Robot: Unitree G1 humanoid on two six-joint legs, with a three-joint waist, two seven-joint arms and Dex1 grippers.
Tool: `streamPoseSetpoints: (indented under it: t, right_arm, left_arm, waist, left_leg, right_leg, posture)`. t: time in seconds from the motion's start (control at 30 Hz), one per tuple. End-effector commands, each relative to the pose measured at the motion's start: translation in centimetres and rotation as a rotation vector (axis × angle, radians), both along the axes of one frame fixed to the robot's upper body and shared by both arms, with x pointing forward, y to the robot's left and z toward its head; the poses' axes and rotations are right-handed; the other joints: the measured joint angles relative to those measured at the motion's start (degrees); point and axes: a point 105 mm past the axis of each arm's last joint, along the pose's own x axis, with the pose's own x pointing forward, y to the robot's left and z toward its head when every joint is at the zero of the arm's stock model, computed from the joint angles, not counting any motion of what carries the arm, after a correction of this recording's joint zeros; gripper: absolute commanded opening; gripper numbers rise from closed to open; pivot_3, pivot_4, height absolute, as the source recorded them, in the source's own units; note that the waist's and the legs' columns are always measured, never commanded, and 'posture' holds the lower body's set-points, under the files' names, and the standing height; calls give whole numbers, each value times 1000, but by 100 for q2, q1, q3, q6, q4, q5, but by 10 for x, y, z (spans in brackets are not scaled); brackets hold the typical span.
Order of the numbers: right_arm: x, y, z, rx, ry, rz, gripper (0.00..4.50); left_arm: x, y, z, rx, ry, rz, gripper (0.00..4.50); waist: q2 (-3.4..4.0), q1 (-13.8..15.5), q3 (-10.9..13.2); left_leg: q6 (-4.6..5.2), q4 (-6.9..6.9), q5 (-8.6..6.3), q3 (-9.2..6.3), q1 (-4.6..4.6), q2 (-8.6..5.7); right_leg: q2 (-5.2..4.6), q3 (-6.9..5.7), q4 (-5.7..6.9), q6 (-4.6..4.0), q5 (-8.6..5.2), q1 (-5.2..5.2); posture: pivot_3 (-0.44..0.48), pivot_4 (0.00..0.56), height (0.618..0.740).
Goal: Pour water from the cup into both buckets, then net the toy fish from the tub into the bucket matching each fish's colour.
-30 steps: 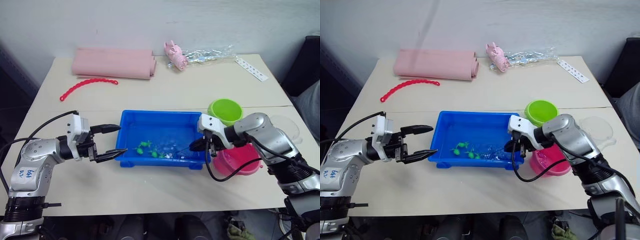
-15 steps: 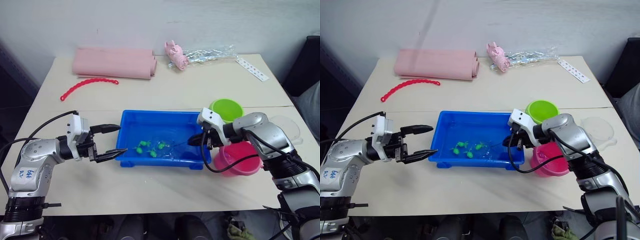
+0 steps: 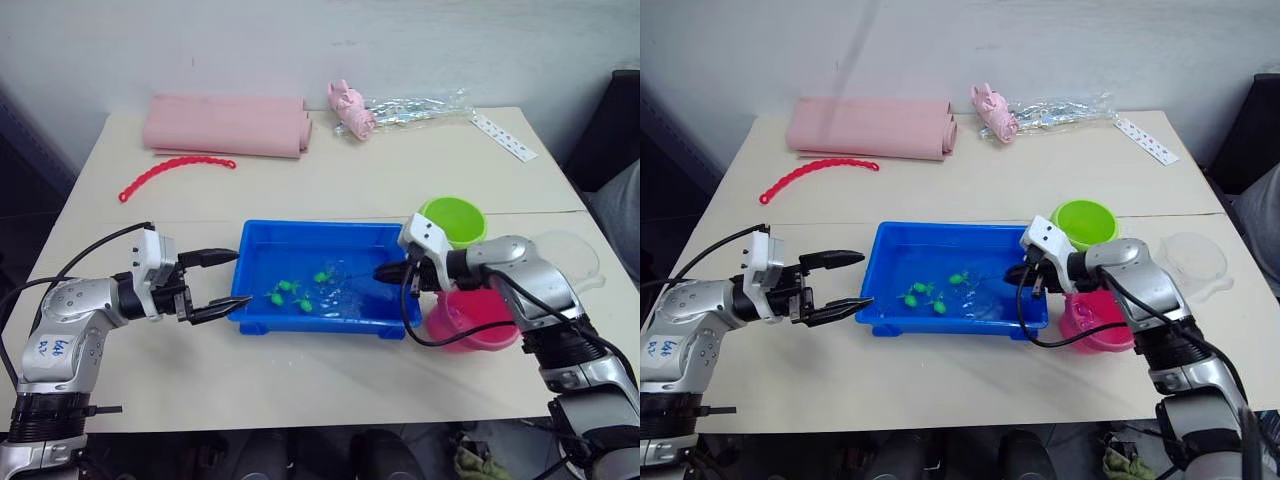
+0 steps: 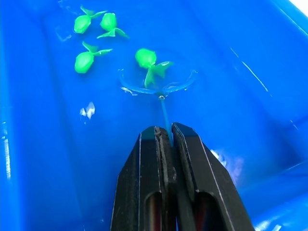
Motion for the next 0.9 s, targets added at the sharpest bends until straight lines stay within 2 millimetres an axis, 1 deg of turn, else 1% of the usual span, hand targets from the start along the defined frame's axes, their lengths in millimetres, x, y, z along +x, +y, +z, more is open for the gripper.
streamPoseSetpoints:
  t: [0.03,0.23,0.37,0.53,0.63,0.77,0.9]
  right_arm:
    - [-4,3,22,81,-99,12,0]
    - [-15,-2,32,161,-162,41,0]
    - [-24,-5,40,190,-193,51,0]
    - [-38,-18,47,199,-223,28,0]
    - [-48,-29,54,226,-268,-21,0]
    - [-65,-42,56,273,-322,-51,0]
    - [-70,-59,57,287,-362,-144,0]
  left_arm:
    - [3,4,11,-8,-44,4,4474]
    - [3,5,11,-12,-32,-6,4474]
    - [8,2,17,-20,-46,-16,4474]
    - [12,-1,23,-33,-62,-25,4474]
    - [14,-6,30,-61,-99,-34,4474]
    - [19,-18,37,-101,-97,-48,4474]
    - [24,-29,43,-129,-83,-53,4474]
  waist:
    - [0,5,0]
    - [0,5,1]
    - [0,11,2]
    - [0,21,2]
    - [-1,27,3]
    - [-5,30,5]
    - [-6,32,6]
  left_leg:
    - [0,-2,0,0,0,0]
    - [0,-4,0,0,0,0]
    - [-1,-8,1,0,0,0]
    - [0,-9,0,0,0,-1]
    - [-1,-10,1,-1,0,0]
    - [-1,-9,1,-1,0,-1]
    - [0,-8,2,0,0,-2]
  right_leg:
    - [0,0,0,0,0,0]
    - [0,0,1,0,0,1]
    - [1,0,-1,0,0,0]
    - [0,0,0,1,0,1]
    - [1,-2,-1,1,0,2]
    - [2,-2,-3,1,1,4]
    - [2,-2,-4,2,1,6]
  posture:
    - [0,150,740]
    - [0,150,740]
    - [0,150,740]
    - [0,150,740]
    - [0,150,740]
    - [0,150,740]
    - [0,150,740]
